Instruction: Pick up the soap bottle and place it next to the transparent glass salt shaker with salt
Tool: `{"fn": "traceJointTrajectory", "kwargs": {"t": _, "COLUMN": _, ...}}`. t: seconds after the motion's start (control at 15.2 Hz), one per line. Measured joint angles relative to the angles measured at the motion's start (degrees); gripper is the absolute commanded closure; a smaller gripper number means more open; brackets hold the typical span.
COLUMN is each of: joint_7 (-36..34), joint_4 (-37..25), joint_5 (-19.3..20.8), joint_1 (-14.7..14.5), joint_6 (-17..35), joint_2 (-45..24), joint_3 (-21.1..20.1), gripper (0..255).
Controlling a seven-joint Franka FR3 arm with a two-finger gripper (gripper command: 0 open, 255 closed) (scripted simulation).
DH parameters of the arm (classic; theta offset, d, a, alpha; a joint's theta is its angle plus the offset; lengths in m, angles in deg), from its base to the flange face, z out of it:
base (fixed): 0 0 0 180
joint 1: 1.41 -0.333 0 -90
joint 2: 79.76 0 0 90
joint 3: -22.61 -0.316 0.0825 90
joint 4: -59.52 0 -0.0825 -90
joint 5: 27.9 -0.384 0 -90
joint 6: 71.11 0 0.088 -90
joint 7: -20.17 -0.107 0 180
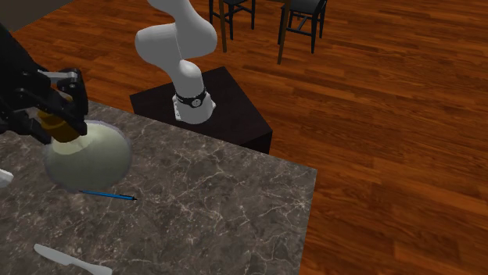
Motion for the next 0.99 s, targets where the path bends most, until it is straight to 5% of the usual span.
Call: {"fn": "traceJointTrajectory", "kwargs": {"t": 0.99, "joint_7": 18.8, "joint_4": 4.4, "joint_5": 7.0, "joint_1": 7.5, "joint_6": 0.8, "joint_2": 6.8, "joint_3": 12.4, "gripper": 255}}
